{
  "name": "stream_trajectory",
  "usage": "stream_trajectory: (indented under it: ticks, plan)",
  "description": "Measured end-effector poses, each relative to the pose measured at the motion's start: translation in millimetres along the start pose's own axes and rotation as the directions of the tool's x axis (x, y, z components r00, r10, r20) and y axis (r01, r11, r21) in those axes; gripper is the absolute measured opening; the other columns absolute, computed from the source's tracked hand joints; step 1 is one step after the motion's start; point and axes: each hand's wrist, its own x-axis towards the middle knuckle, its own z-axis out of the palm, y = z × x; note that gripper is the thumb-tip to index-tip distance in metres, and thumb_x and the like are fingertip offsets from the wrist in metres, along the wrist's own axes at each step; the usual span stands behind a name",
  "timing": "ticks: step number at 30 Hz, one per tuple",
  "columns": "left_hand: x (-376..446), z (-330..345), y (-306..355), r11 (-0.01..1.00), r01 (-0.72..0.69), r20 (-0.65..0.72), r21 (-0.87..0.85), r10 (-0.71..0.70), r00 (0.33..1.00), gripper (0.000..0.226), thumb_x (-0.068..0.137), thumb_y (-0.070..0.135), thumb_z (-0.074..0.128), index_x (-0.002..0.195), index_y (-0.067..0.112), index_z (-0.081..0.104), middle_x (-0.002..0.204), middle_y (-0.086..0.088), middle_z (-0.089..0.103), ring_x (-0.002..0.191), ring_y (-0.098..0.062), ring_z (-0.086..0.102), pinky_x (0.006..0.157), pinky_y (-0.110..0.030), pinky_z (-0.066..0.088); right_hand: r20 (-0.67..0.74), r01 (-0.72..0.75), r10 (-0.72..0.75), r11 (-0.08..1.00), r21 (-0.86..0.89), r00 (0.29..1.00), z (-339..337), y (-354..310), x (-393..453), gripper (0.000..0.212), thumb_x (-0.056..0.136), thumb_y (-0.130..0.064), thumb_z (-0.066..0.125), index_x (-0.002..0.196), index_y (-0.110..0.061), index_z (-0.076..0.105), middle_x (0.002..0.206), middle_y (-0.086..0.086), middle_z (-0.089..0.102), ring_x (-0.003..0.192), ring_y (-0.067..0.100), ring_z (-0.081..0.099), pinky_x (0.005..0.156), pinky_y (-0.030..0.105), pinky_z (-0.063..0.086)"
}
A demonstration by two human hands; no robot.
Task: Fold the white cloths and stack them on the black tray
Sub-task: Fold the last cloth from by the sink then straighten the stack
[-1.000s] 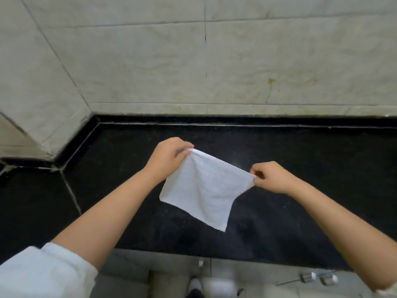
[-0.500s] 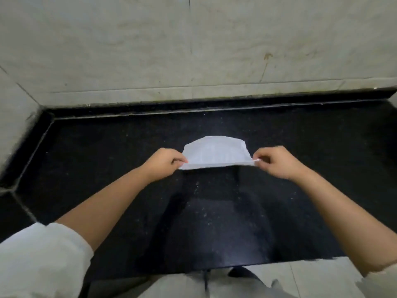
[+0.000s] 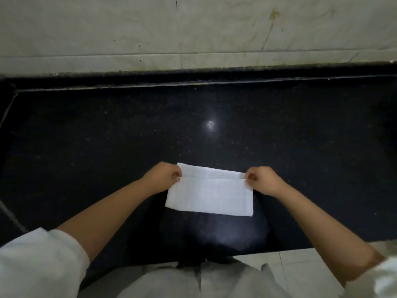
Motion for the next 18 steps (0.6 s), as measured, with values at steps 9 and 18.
stream_trajectory:
  ticks: [9,18]
  plan:
    - [36,17,0,0.997,0.020,-0.251,0.079,0.001,0.968,0.024,0.096,0.010,0.044,0.106,0.006,0.065,0.115,-0.012,0.059,0.108,-0.023,0.053,0.088,-0.030,0.044,-0.265,-0.063,0.051,0.997,-0.037,0.963,20,13,11,0.023,0.087,-0.001,0.048,0.099,0.000,0.068,0.113,0.014,0.062,0.108,0.030,0.051,0.087,0.029,0.041]
    - [35,33,-14,0.920,-0.118,-0.209,0.373,0.207,0.956,0.031,0.056,0.012,0.088,0.083,0.007,0.074,0.079,-0.008,0.068,0.071,-0.020,0.066,0.049,-0.025,0.054,-0.279,-0.040,0.001,0.991,-0.131,0.960,36,14,8,0.032,0.091,-0.002,0.042,0.118,-0.002,0.058,0.117,0.015,0.056,0.111,0.029,0.047,0.087,0.031,0.041]
